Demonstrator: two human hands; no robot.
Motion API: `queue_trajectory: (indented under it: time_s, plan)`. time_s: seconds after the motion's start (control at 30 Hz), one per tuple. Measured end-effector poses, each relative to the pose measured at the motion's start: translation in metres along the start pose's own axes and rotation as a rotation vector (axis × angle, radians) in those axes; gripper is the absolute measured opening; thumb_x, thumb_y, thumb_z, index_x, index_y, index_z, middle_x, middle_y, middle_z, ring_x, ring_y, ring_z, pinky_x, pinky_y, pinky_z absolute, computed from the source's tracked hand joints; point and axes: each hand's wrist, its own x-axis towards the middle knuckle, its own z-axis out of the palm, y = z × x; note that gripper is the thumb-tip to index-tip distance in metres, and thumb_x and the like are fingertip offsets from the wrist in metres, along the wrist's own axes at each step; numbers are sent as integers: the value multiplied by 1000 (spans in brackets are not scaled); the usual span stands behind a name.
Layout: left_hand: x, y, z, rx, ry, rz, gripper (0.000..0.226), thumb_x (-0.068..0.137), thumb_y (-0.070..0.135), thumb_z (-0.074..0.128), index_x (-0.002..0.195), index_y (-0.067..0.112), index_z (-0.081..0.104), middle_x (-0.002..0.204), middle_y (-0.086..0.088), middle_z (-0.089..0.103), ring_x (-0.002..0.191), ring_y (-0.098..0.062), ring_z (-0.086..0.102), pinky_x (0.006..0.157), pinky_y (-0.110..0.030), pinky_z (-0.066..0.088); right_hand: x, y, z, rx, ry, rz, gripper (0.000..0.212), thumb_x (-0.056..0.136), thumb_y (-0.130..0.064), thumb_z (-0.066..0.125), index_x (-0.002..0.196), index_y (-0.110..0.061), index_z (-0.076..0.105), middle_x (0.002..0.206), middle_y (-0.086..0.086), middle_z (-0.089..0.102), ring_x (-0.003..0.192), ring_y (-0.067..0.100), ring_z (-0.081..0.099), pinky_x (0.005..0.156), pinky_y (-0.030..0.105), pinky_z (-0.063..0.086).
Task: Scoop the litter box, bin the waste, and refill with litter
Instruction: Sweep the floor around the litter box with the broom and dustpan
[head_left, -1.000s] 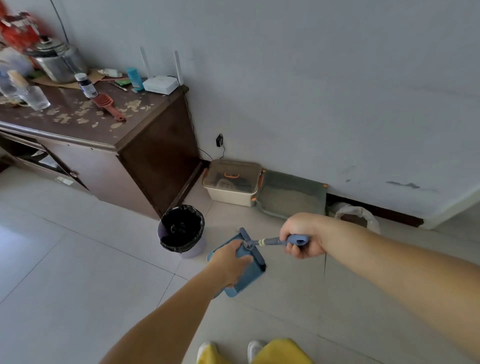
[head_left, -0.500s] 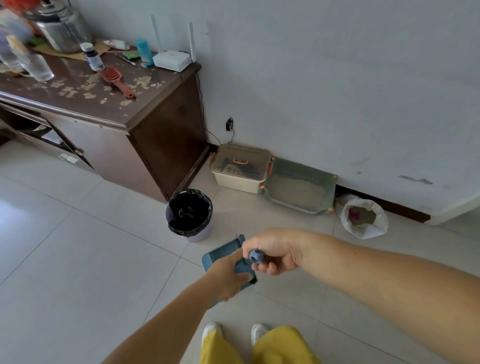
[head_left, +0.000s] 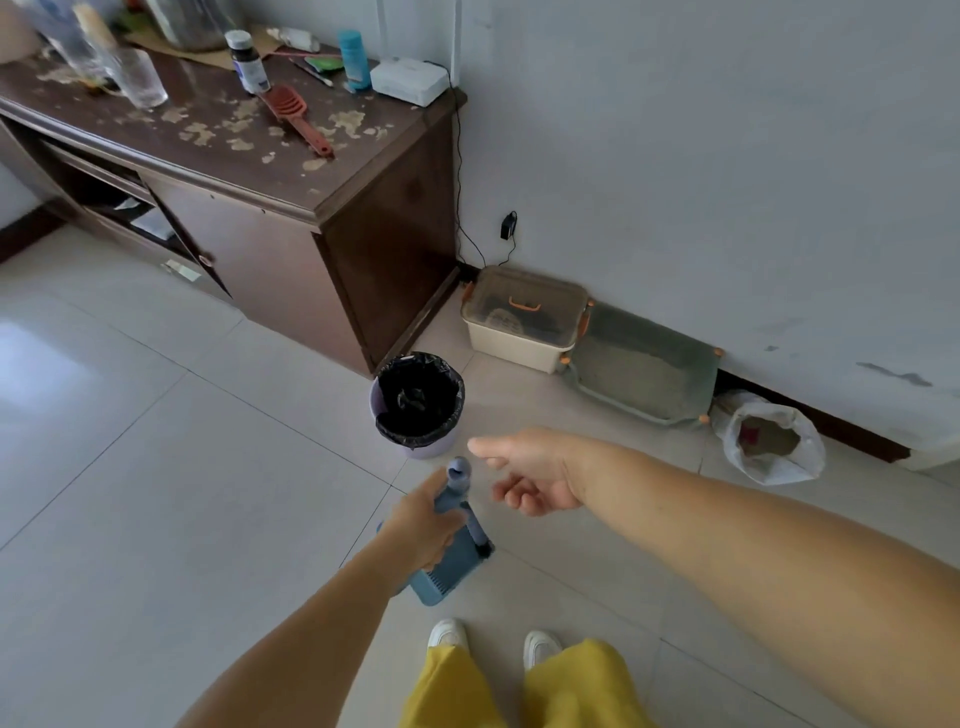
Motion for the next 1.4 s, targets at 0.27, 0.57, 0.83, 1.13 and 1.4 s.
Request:
queue_trajectory:
  time_s: [0.27,0.57,0.83,1.13,1.4]
  plan:
    - [33,-46,-62,-274,260,-173,45,86,2,47,112,39,43,56,-8,45,41,-16,35,42,-23,33,46,3,-3,142,185,50,19,94,-26,55,82,-11,52,65,2,52,48,8,42,34,14,36]
    - [70,-65,-73,-249,243,-208,36,84,0,44,105,30,44,64,-10,49,50,-17,42,49,-25,37,86,24,-2,217,261,77,21,94,-20,55,114,-18,49,65,3,53,47,9,42,32,13,35]
    - [81,-76,-81,237,321,-456,27,87,13,43,112,12,54,104,-9,60,102,-30,56,95,-41,36,80,29,-11,192,303,51,12,94,-16,52,106,-16,54,66,3,51,49,10,42,33,12,35]
    - [40,-89,-50,277,321,-616,37,95,14,36,131,16,46,137,-10,46,132,-28,32,107,-47,22,59,39,-34,127,316,-9,9,95,-15,51,102,-13,57,67,4,51,49,10,41,33,11,34]
    - [20,-80,-13,301,460,-601,52,91,17,42,141,16,30,142,-12,36,135,-29,27,110,-47,21,45,60,-50,49,255,-37,9,95,-16,51,101,-13,57,67,3,51,50,10,42,34,12,35]
